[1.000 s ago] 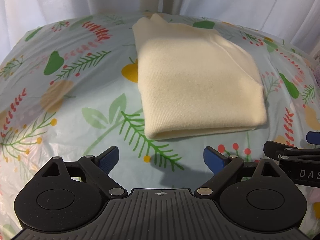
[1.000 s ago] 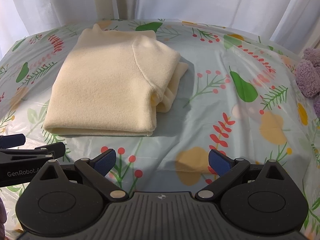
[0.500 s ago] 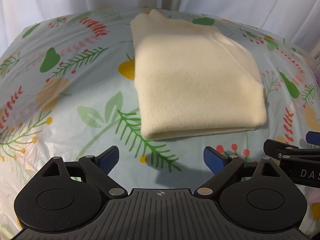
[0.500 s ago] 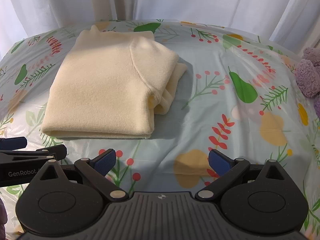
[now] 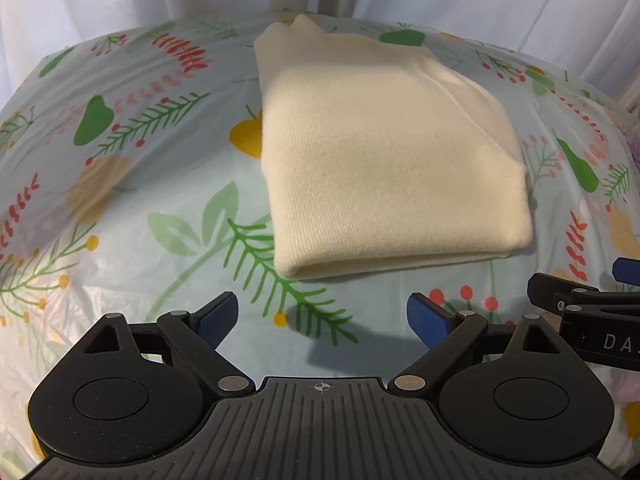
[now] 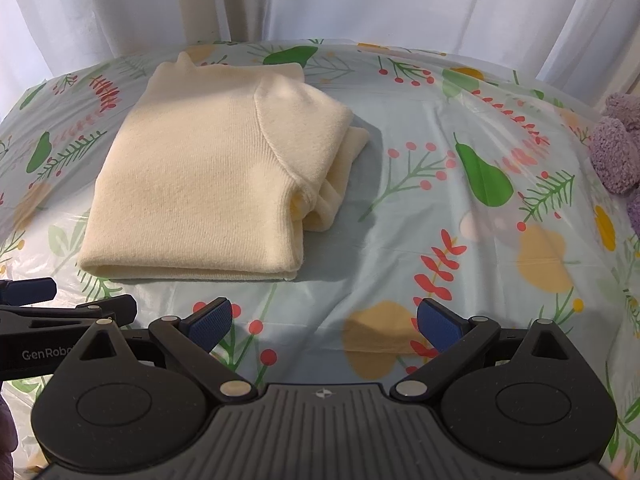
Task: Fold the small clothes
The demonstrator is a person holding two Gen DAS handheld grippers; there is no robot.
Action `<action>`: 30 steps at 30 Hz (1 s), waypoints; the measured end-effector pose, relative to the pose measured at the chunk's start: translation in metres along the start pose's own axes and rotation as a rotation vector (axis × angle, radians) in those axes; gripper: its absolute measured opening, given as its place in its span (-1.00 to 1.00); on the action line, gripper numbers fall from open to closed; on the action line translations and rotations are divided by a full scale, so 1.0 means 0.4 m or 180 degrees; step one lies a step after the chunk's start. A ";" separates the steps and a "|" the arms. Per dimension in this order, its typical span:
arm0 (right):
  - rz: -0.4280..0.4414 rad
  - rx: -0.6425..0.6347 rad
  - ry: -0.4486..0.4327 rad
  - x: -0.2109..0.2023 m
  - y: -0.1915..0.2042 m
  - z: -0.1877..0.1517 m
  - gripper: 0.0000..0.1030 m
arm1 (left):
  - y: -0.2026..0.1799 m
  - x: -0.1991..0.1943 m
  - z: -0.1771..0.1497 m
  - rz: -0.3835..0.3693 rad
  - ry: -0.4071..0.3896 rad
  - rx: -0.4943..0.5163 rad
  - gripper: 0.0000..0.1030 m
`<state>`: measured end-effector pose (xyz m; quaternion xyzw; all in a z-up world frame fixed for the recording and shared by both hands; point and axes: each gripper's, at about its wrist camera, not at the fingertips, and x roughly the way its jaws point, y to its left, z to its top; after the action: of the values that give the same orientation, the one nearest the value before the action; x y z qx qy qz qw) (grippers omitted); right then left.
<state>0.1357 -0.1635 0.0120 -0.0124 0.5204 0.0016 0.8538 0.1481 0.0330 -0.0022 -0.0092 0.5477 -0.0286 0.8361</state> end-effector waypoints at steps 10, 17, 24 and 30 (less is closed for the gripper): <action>-0.0024 0.0001 -0.0008 -0.003 0.000 -0.002 0.92 | -0.005 0.001 0.002 -0.0020 0.0005 0.0000 0.85; -0.0033 0.0013 -0.0012 -0.004 -0.005 -0.004 0.92 | -0.013 -0.002 -0.002 0.0010 -0.0062 0.0031 0.85; -0.0051 -0.0009 -0.0028 -0.009 0.000 -0.007 0.92 | -0.006 -0.005 -0.009 -0.0022 -0.0077 0.0046 0.85; -0.0069 -0.0011 -0.0037 -0.012 0.010 -0.008 0.92 | -0.004 -0.006 -0.011 0.0002 -0.0061 0.0026 0.85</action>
<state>0.1308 -0.1598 0.0147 -0.0196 0.5153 -0.0067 0.8568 0.1430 0.0314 -0.0015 -0.0059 0.5395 -0.0305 0.8414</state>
